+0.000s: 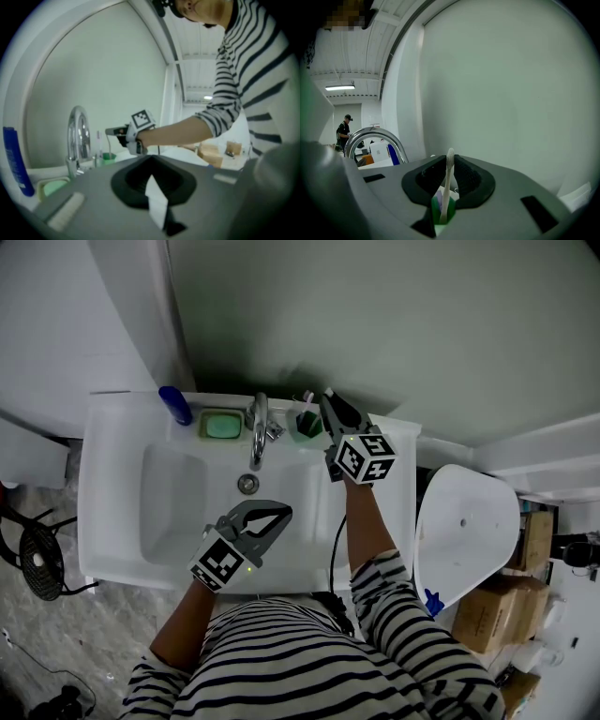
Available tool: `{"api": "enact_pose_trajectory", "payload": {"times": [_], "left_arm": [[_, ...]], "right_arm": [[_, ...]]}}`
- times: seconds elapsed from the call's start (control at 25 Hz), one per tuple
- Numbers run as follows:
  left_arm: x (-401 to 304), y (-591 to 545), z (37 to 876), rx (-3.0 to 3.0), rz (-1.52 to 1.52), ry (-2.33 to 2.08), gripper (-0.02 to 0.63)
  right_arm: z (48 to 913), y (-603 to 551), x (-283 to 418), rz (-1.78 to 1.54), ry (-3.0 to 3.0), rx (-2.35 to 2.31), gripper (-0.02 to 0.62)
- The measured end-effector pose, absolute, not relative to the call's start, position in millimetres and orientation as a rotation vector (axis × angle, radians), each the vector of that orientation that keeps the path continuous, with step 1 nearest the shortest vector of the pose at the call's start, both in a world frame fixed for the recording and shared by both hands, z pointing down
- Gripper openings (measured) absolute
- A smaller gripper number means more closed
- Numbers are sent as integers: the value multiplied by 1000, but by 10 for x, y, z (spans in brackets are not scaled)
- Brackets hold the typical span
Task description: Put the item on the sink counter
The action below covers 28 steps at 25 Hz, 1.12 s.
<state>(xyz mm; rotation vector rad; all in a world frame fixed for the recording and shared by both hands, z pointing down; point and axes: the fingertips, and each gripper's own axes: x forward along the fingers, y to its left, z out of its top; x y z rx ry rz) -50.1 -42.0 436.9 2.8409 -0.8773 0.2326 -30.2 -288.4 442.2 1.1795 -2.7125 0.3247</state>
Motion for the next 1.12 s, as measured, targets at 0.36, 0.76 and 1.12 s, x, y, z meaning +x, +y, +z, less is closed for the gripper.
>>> {"api": "enact_pose_trajectory", "payload": {"times": [0.36, 0.76, 1.12], "left_arm": [[-489, -416, 4355, 2843, 228, -881, 5], [-480, -402, 4327, 2849, 218, -883, 3], [-431, -379, 4253, 2870, 206, -879, 3]], "right_arm": [[4606, -2807, -321, 316, -2656, 1117, 51], [4598, -2769, -349, 295, -2622, 1080, 57], [4162, -2737, -264, 227, -2677, 1127, 66]]}}
